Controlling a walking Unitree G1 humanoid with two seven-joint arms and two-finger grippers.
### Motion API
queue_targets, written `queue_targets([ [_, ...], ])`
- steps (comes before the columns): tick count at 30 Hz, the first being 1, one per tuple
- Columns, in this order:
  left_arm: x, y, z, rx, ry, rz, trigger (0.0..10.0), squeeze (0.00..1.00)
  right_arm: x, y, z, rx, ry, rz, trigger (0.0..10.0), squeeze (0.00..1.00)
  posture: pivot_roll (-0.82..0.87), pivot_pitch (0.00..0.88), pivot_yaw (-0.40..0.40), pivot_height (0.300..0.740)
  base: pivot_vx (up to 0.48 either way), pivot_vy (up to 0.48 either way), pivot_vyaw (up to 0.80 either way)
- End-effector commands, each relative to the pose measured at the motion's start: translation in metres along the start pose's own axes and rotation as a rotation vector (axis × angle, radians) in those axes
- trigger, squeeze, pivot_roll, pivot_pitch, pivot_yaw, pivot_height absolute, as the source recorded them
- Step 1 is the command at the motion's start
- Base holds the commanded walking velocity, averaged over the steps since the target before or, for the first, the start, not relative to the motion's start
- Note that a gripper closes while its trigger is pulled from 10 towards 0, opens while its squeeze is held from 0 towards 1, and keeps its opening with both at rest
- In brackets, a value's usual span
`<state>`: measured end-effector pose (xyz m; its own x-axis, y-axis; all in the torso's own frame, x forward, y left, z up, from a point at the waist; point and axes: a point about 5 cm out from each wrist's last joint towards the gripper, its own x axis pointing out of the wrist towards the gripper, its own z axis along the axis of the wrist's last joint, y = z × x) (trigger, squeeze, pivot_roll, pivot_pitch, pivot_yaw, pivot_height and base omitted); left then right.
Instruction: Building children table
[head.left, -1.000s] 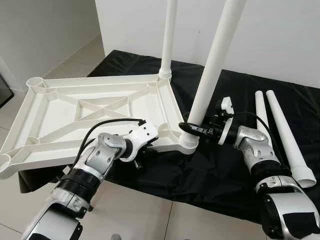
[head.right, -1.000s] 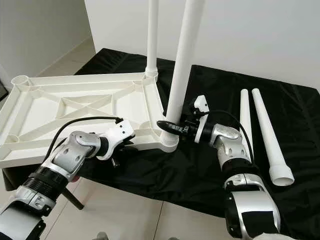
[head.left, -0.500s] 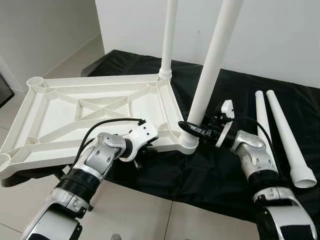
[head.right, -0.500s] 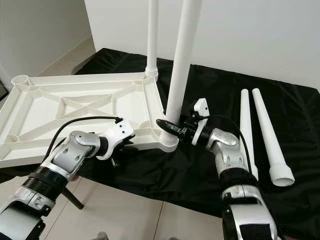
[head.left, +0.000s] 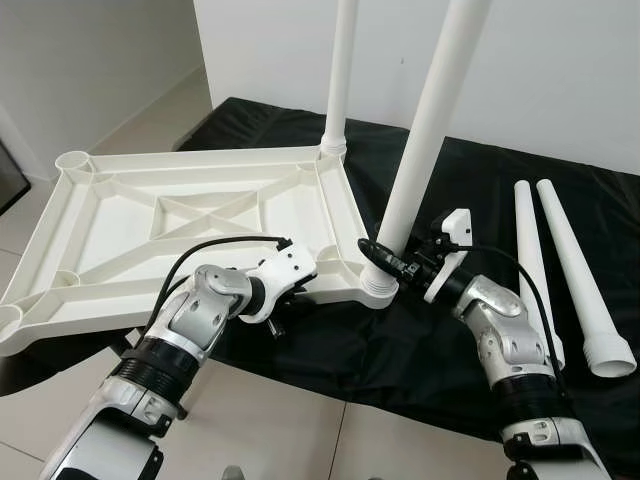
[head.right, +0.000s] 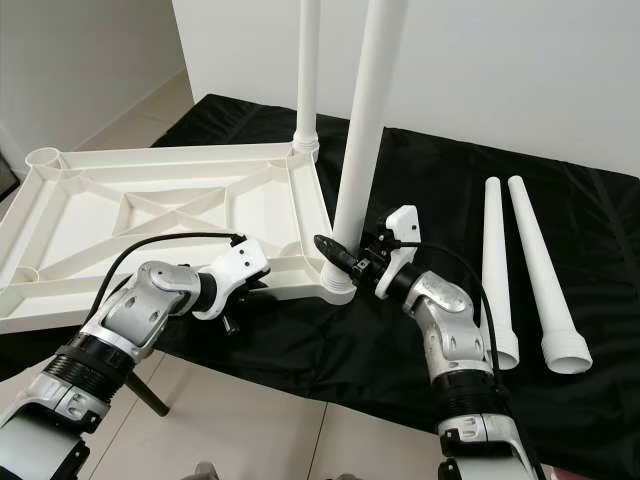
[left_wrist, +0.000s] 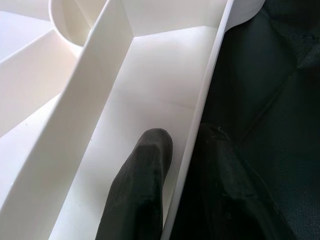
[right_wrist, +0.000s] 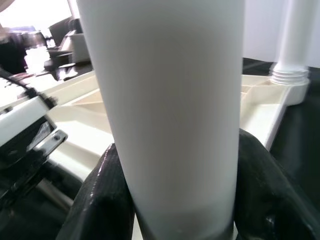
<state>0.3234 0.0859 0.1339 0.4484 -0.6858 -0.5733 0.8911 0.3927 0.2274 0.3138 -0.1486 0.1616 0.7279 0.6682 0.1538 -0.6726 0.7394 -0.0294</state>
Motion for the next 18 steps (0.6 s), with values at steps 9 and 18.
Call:
queue_targets([
  [9, 0.002, -0.002, -0.008, -0.019, 0.028, 0.025, 10.0, 0.0, 0.013, 0.03, 0.011, 0.05, -0.065, -0.153, 0.0, 0.0, -0.05, 0.006, -0.022, 0.74, 0.0, 0.0, 0.0],
  [18, 0.001, -0.003, -0.008, -0.021, 0.03, 0.025, 10.0, 0.0, 0.018, 0.049, 0.008, 0.052, -0.063, -0.272, 0.0, 0.0, -0.05, 0.012, -0.021, 0.74, 0.0, 0.0, 0.0],
])
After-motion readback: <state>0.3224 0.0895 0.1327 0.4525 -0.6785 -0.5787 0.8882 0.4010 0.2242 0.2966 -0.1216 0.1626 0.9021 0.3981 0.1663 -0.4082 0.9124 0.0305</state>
